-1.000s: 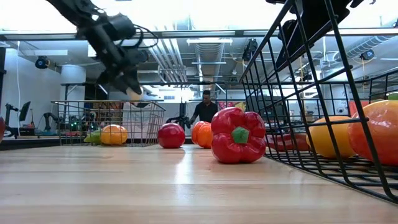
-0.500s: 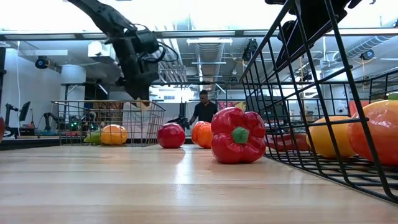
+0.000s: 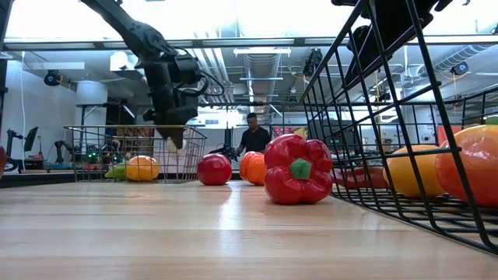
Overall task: Sort produce into baskets
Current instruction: Put the white garlic into the gold wire basket
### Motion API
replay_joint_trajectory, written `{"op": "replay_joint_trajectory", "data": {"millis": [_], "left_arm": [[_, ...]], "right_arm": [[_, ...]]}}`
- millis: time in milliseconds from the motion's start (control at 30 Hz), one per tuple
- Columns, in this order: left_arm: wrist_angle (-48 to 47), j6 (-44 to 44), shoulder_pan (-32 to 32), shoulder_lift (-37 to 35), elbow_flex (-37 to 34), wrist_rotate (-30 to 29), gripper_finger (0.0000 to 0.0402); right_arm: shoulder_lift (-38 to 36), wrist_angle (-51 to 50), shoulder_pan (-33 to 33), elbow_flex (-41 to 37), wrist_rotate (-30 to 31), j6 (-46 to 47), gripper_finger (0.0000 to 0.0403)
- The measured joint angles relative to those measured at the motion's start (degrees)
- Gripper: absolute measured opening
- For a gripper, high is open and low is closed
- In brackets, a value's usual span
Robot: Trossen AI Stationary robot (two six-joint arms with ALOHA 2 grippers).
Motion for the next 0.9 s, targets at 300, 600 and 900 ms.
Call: {"op": "replay_joint_trajectory", "data": {"millis": [300,600,900], "left_arm": [[-0.3,-0.6,0.0,2.0,-0.1,0.0,0.015],[0.1,-0.9,0.0,2.7,-0.1,-2.3,0.015],[0.2,-0.9,0.0,2.7,-0.1,-5.9,0.0161]], "right_arm": [[0.0,0.0,0.0,0.0,1.0,-0.2,0.0272],[0.0,0.0,0.0,-0.1,1.0,-0.2,0.0274],[0.0,0.0,0.0,-0.1,1.0,-0.2,0.027]]}}
